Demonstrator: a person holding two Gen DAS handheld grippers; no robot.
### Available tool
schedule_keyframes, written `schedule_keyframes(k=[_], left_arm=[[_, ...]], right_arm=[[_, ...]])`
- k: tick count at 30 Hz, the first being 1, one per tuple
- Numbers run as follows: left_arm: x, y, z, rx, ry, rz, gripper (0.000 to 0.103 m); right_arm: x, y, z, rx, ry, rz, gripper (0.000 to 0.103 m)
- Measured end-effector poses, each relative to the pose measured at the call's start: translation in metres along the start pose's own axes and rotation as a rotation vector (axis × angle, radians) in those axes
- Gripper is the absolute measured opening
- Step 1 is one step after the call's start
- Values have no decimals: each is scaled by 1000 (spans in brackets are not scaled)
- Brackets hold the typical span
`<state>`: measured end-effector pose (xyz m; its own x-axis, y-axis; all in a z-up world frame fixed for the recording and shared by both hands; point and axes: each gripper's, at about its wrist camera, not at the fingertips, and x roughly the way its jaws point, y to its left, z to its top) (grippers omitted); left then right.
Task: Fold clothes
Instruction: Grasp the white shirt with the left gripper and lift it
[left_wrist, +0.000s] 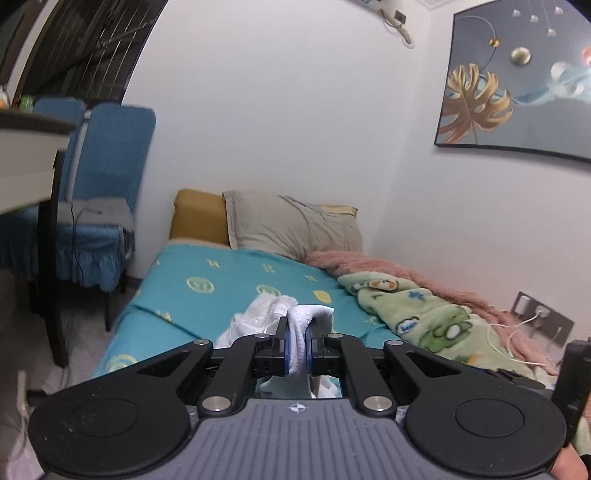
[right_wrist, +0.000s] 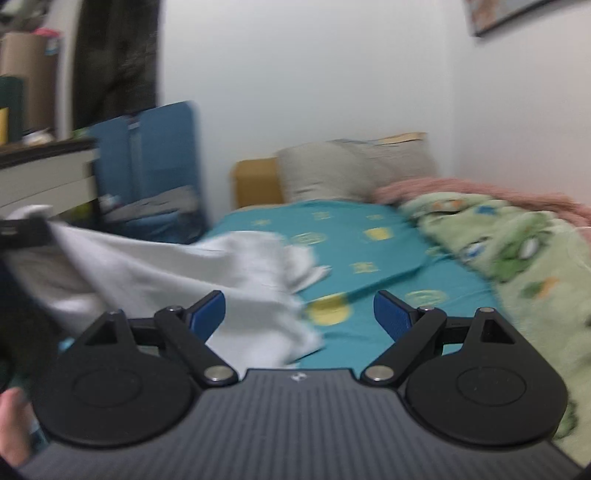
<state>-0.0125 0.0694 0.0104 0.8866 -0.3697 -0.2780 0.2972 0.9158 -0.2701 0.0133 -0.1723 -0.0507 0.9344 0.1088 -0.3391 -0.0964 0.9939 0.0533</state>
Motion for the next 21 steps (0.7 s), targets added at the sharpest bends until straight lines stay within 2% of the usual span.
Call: schedule_keyframes(k=[5,9,12,16,19,21], left_arm=[[2,18,-10,-39,14,-9,9],[8,27,-16,-53,32,-4,10],[15,26,-18,-44,36,6,10],[24,24,-20,-33,40,21,10],[31,23,-22,-25,43,32,9],[36,22,-23,-19,46,39,9]], right_arm=[[27,54,-17,-134,98,138,89],[60,74,-20,-134,119,150,89],[88,68,-24,-51,163,115,89],[113,31,-29,192,186,77,89],[117,-1,-32,322,183,-17,89],[116,-11,-32,352,176,-62,89]])
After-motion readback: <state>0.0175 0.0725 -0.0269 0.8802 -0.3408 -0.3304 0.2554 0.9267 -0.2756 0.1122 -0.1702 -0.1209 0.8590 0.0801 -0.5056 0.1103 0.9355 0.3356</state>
